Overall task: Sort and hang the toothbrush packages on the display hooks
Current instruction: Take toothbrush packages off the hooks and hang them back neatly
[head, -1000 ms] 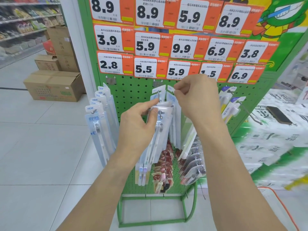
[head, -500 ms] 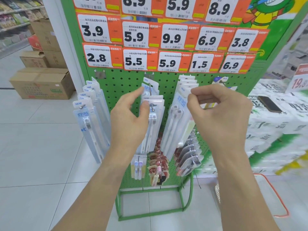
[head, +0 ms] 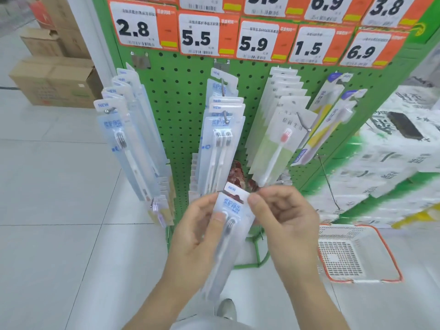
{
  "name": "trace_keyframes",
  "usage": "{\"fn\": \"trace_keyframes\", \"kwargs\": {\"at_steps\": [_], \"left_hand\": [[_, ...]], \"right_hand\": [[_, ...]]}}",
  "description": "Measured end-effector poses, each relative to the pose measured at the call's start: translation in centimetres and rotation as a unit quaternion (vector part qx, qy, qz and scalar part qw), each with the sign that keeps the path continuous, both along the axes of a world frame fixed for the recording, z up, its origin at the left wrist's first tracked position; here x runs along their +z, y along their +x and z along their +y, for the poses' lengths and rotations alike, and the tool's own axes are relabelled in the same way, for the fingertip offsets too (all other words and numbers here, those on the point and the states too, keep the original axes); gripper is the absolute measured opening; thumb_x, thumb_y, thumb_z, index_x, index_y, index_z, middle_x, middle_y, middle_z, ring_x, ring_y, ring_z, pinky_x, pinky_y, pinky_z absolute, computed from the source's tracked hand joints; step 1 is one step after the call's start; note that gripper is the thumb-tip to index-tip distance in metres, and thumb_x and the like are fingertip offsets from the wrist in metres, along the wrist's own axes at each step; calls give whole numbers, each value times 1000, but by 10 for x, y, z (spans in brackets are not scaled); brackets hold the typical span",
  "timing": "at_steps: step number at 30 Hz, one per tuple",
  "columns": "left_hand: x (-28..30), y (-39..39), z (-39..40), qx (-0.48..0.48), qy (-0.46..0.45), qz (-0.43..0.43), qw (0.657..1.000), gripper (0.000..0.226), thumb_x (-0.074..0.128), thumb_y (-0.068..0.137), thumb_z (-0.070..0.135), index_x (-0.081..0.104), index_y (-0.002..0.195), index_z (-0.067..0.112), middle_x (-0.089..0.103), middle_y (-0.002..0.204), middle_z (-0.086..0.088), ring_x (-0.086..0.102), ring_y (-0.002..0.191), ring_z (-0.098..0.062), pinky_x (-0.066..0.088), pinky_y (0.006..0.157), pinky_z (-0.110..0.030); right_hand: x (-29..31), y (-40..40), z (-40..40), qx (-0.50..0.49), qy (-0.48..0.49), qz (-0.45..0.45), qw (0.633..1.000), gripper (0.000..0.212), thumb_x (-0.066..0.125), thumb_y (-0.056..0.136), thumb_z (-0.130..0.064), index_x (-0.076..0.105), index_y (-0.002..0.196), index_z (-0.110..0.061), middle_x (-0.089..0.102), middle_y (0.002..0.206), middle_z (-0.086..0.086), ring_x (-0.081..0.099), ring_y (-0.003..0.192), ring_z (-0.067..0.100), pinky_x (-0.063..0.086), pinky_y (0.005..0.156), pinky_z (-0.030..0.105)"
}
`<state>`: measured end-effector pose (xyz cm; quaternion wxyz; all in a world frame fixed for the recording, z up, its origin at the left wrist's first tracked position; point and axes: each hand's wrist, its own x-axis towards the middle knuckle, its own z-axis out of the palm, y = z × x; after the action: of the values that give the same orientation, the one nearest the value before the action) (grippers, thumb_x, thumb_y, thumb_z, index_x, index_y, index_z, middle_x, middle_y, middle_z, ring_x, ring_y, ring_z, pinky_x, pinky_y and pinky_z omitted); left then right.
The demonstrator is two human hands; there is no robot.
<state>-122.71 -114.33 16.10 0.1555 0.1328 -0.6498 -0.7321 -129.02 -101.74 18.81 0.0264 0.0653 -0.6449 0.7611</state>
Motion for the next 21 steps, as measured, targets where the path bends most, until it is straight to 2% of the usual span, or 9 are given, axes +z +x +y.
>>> {"fn": "trace_keyframes", "kwargs": {"at_steps": [2,4,6,10,12,15,17,19,21], "left_hand": [[-8,2,-11,-19,36,-55,998,24,64,94,14,65,118,11,77,107,2,72,101,-10,52,80,-13],[-17,5,-20,-10,68,-97,993,26,65,91,9,68,116,9,78,100,-5,74,92,-13,53,79,-20],[-23,7,-27,26,99,-120,987,26,70,87,11,70,114,10,78,98,-7,74,89,-16,54,83,-30],[-29,9,-32,90,107,-139,980,30,75,75,24,74,104,15,79,94,-2,72,83,-12,52,78,-30],[-30,10,-32,107,110,-138,979,27,76,75,25,74,101,17,79,92,0,72,83,-10,52,78,-29],[-30,12,-31,85,109,-128,982,21,72,84,17,72,104,16,79,92,2,73,82,-6,53,74,-20],[-30,13,-33,60,97,-121,986,23,70,85,14,71,108,15,79,93,2,74,83,-4,52,70,-12],[-32,14,-39,21,81,-121,989,30,72,84,13,70,114,13,79,101,-1,75,92,-11,53,72,-14],[-34,14,-44,-20,65,-126,990,36,72,81,18,70,117,11,78,104,-3,75,96,-17,54,74,-16]], "right_hand": [[-22,2,-8,8,-18,-54,998,15,78,73,-19,69,83,-12,73,75,8,64,66,13,53,61,22],[-40,2,-14,32,-18,-105,994,20,78,75,-22,70,91,-11,74,79,8,66,70,13,54,67,24],[-51,2,-15,92,18,-144,985,29,84,78,-27,70,99,-12,76,87,7,68,77,14,54,74,30],[-64,8,-11,237,127,-150,951,44,86,75,-26,68,113,-19,77,101,3,70,90,17,57,80,30],[-68,7,-11,255,177,-137,941,35,87,79,-18,70,109,-19,77,97,2,68,83,16,56,77,30],[-71,4,-13,233,166,-138,948,15,83,83,-13,74,96,-13,75,91,12,60,74,22,51,70,38],[-72,2,-14,234,139,-155,950,16,82,82,-15,74,94,-10,74,92,19,59,73,25,51,68,42],[-72,1,-13,241,130,-164,948,16,81,84,-11,73,97,-6,74,92,19,63,71,24,52,64,41],[-70,-1,-12,248,112,-179,945,19,79,84,-9,72,101,-2,76,95,16,68,74,22,56,63,34]]}}
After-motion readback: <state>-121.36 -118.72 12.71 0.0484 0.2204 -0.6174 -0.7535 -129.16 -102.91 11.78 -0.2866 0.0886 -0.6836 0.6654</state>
